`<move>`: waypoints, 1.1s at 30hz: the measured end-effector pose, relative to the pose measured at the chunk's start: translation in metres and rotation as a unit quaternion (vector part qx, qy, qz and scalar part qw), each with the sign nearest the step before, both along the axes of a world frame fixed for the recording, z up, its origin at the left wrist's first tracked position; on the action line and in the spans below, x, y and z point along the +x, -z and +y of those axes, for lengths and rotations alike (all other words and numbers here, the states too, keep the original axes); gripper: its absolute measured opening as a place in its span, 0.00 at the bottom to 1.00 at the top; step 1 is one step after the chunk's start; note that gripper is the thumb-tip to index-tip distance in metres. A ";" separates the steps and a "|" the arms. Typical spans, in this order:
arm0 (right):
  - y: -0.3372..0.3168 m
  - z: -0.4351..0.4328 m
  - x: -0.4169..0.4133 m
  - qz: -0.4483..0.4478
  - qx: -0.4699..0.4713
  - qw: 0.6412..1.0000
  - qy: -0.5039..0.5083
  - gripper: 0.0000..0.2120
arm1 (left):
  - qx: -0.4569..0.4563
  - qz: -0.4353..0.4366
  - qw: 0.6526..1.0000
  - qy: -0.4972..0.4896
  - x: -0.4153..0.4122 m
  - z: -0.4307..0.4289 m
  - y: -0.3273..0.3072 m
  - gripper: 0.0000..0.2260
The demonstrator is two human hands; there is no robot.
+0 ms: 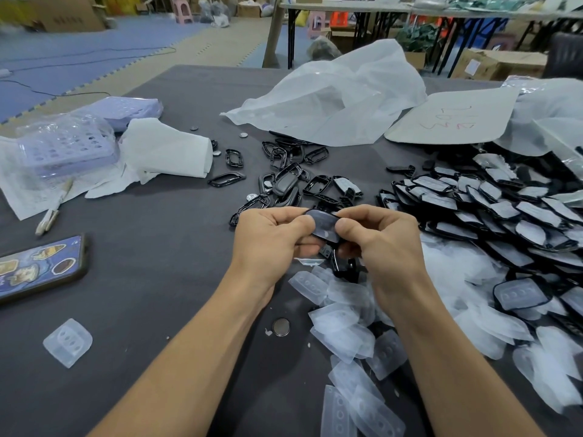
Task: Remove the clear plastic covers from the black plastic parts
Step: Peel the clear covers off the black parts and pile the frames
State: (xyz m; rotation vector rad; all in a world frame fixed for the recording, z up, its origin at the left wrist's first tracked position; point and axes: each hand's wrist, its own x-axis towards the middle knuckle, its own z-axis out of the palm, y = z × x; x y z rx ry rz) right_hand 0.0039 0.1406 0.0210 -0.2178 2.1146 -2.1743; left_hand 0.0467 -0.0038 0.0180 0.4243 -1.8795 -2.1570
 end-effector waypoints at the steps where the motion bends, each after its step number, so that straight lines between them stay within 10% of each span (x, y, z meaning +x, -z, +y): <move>1: 0.000 -0.001 0.000 0.006 0.001 1.000 0.005 0.14 | 0.003 0.001 1.000 0.000 0.000 0.000 0.000 0.08; 11: 0.003 0.002 0.002 0.127 0.115 0.985 0.019 0.11 | -0.139 0.003 0.990 -0.028 -0.001 -0.002 0.007 0.03; 33: 0.006 0.002 -0.003 0.160 0.130 0.978 0.012 0.11 | -0.124 0.038 0.991 -0.029 -0.001 0.003 0.004 0.11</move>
